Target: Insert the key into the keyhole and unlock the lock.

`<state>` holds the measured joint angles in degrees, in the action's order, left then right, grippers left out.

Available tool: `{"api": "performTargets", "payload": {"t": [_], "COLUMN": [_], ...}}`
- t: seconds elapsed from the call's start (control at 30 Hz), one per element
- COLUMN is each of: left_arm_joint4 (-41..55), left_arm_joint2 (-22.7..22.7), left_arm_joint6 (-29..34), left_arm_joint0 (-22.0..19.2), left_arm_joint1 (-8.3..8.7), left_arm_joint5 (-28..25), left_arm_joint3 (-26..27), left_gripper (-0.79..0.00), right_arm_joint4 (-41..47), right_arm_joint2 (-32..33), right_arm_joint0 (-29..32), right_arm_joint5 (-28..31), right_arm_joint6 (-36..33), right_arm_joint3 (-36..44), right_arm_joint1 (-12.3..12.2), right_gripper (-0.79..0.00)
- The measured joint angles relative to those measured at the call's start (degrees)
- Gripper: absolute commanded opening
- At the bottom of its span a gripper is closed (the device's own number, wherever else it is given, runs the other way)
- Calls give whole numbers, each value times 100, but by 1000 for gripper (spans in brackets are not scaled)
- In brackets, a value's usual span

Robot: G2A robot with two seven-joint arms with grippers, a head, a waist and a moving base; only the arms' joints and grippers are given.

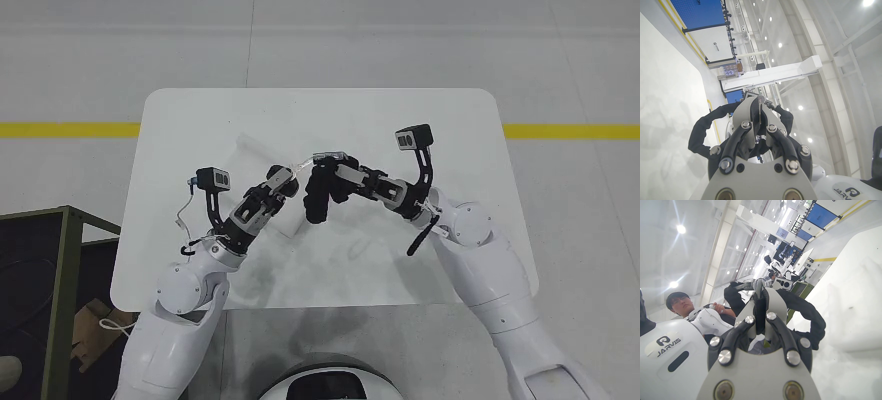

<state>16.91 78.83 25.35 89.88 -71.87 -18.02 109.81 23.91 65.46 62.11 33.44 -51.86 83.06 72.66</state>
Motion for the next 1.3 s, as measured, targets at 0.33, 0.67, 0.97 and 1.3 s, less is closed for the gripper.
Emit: {"api": "performTargets", "payload": {"t": [0.33,0.67,0.97,1.3], "left_arm_joint4": [277,-388,-844,-1091], "left_arm_joint2": [668,676,487,348], "left_arm_joint6": [1426,1517,914,591], "left_arm_joint0": [-78,-94,-71,-46], "left_arm_joint1": [125,138,92,61], "left_arm_joint5": [122,-592,-693,-665], "left_arm_joint3": [-41,-15,-64,-36], "left_gripper": [-785,-785,-785,-785], "right_arm_joint4": [514,699,564,384], "right_arm_joint2": [330,219,155,149], "right_arm_joint0": [-88,-124,-133,-128], "right_arm_joint5": [-308,-542,-544,-472], "right_arm_joint6": [-778,-898,-809,-673], "right_arm_joint3": [-79,-86,-84,-84], "right_arm_joint1": [-94,-77,-61,-55], "right_gripper": [-785,-785,-785,-785]}}
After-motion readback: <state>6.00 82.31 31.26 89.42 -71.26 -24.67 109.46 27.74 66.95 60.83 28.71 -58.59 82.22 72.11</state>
